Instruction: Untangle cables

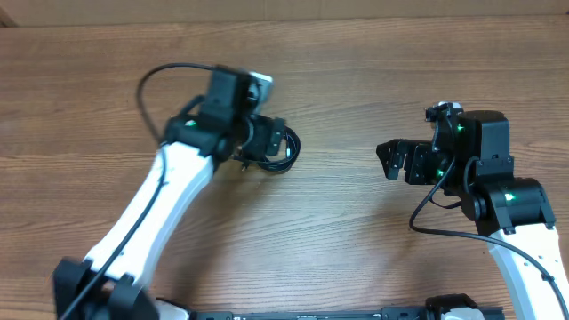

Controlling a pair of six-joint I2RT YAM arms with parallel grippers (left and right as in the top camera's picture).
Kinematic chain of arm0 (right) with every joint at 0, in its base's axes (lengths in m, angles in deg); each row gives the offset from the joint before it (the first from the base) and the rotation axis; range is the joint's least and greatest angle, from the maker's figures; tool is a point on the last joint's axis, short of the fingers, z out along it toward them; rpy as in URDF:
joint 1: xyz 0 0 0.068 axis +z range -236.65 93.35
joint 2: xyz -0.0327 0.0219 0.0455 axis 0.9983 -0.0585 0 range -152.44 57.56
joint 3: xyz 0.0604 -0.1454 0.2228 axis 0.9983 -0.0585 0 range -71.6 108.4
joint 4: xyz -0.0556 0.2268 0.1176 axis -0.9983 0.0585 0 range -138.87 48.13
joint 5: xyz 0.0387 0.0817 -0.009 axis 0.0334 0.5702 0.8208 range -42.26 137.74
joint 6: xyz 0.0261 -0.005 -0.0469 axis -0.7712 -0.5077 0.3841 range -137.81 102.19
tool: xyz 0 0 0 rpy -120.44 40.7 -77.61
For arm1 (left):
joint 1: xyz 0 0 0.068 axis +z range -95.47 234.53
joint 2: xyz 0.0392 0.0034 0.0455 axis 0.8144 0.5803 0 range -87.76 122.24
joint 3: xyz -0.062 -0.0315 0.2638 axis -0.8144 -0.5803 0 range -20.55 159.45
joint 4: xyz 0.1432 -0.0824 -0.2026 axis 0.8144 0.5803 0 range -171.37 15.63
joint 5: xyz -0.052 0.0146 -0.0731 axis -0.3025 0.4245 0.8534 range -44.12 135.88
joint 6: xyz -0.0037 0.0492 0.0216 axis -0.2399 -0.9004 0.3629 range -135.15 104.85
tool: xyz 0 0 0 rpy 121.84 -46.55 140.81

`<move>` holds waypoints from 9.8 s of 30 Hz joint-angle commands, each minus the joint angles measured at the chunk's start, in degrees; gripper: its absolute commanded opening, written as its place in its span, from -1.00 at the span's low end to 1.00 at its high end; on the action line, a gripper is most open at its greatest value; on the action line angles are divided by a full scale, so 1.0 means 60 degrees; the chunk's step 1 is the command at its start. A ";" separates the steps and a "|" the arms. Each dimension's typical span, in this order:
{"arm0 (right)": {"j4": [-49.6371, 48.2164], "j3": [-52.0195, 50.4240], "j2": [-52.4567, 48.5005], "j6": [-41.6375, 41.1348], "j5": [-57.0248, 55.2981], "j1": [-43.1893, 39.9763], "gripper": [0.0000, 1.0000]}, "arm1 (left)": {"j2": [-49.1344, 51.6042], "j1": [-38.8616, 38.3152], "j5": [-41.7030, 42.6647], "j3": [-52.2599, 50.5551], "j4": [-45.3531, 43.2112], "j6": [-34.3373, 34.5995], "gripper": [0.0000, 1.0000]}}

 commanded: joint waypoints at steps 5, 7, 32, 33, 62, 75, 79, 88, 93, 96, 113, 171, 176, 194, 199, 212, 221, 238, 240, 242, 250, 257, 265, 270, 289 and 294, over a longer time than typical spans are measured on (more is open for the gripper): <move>0.0131 0.0291 -0.0018 0.0036 -0.0124 0.0036 1.00 | 0.1963 -0.0885 -0.0164 0.0171 -0.0346 -0.1541 0.81; 0.0215 0.0291 -0.0018 0.0036 -0.0127 0.0040 1.00 | 0.2437 -0.1016 -0.0160 0.0171 -0.0444 -0.1563 0.78; 0.0153 0.0291 -0.0022 0.0040 -0.0127 0.0036 1.00 | 0.3497 -0.1151 -0.0117 0.1654 0.0922 -0.0984 -0.92; 0.0113 0.0291 -0.0022 0.0040 -0.0127 0.0036 1.00 | 0.3399 -0.1137 -0.0113 0.2160 0.1279 -0.0736 -0.92; -0.2492 0.0291 -0.3060 -0.0474 0.2652 0.0058 0.84 | 0.0532 -0.0973 0.2138 0.7664 0.3785 0.0583 -0.91; -0.2820 0.0291 -0.3887 -0.0539 0.2696 0.0627 0.83 | 0.2142 -0.0969 -0.0066 0.7639 0.5923 0.0040 -0.92; -0.2688 0.0291 -0.3887 -0.0535 0.2033 0.0765 0.83 | 0.2703 -0.0929 -0.0976 0.7643 0.5905 0.0047 -0.92; -0.2164 0.0291 -0.3887 -0.0535 0.1191 0.0761 0.83 | 0.2838 -0.0867 -0.1657 0.7643 0.3661 0.0477 -0.92; -0.2004 0.0291 -0.3887 -0.0535 0.1191 0.0761 0.83 | 0.2838 -0.0583 -0.4550 0.7643 0.3126 0.1920 -0.91; -0.1985 0.0291 -0.3887 -0.0532 0.1195 0.0761 0.84 | 0.2849 -0.0321 -0.4776 0.7639 0.3406 0.2830 -0.69; -0.1643 0.0291 -0.3887 -0.0528 0.1195 0.0761 0.86 | 0.4109 -0.0102 -0.1628 0.7635 0.5774 0.2390 0.36; -0.1453 0.0291 -0.3887 -0.0499 0.1191 0.0761 0.93 | 0.7359 0.1319 0.0015 0.6313 0.3515 -0.6033 0.54; -0.1381 0.0291 -0.3887 -0.0499 0.1191 0.0761 0.92 | 0.7359 0.1337 0.0018 0.6069 0.3060 -0.6018 0.64; -0.1311 0.0291 -0.3887 -0.0499 0.1191 0.0761 0.92 | 0.7315 0.1344 -0.0058 0.5570 0.2579 -0.5355 -0.43; -0.1337 0.0291 -0.3887 -0.0499 0.1188 0.0761 0.92 | 0.7107 0.1344 -0.0193 0.6298 0.3202 -0.5187 -0.91; -0.1570 0.0291 -0.3887 -0.0211 0.2492 0.0772 0.99 | 0.6109 0.1308 0.4040 0.8721 0.6430 -0.3945 -0.92; -0.3228 0.0291 -0.3887 0.0011 0.5894 0.0882 0.95 | 0.6000 0.1264 0.6113 0.8735 0.7617 -0.3942 -0.92; -0.3563 0.0291 -0.3887 -0.2310 0.2983 0.1949 -0.03 | 0.6000 0.1206 0.7220 0.8732 0.7890 -0.3552 -0.92; -0.3730 0.0291 -0.3887 -0.2328 0.2980 0.1953 0.00 | 0.6000 0.1206 0.7220 0.8732 0.7989 -0.3552 -0.92; -0.3880 0.0291 -0.3887 -0.2331 0.2983 0.1953 0.00 | 0.6000 0.1206 0.7216 0.8735 0.8091 -0.3555 -0.92; -0.4098 0.0291 -0.3887 -0.2841 0.3064 0.1996 -0.10 | 0.6000 0.1198 0.7220 0.8732 0.8273 -0.3508 -0.92; -0.4044 0.0291 -0.3887 -0.3442 0.3246 0.1996 -0.27 | 0.6000 0.1155 0.7220 0.8732 0.8244 -0.3508 -0.91; -0.3814 0.0186 -0.3887 -0.3435 0.3126 0.1996 -0.46 | 0.6000 0.1147 0.7216 0.8735 0.8236 -0.3504 -0.92; -0.3257 0.0102 -0.3887 -0.3432 0.1858 0.1993 -0.92 | 0.6000 0.1166 0.7198 0.8732 0.8269 -0.3504 -0.91; -0.1541 0.1173 -0.3483 -0.2903 -0.2557 0.1013 -0.92 | 0.5818 0.2772 0.4207 0.8735 0.9158 -0.2055 -0.92; -0.1741 0.1373 -0.3435 -0.1424 0.1876 0.1552 -0.92 | 0.5763 0.2572 0.5300 0.8735 0.8925 -0.2619 -0.92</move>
